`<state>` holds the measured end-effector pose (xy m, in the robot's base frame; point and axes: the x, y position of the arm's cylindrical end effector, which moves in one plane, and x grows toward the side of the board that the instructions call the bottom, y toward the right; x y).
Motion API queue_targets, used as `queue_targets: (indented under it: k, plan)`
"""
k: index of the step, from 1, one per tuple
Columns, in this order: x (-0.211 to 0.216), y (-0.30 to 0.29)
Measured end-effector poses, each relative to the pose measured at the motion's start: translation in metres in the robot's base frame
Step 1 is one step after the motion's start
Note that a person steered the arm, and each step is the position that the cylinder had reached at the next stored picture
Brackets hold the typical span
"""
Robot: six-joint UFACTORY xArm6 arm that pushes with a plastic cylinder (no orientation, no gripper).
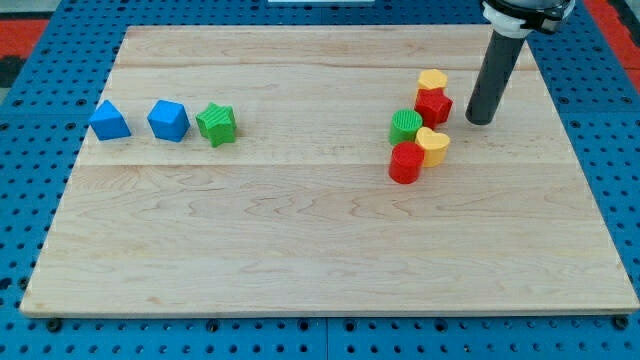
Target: Move the red star to the bottom left of the yellow hexagon
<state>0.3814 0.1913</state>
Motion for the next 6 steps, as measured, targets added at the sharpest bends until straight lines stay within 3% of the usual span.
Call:
queue_targets:
  k: [3,4,6]
  plan:
    - [0.000,-0.030]
    - [-0.024,-0.075]
    - [-0.033,-0.038]
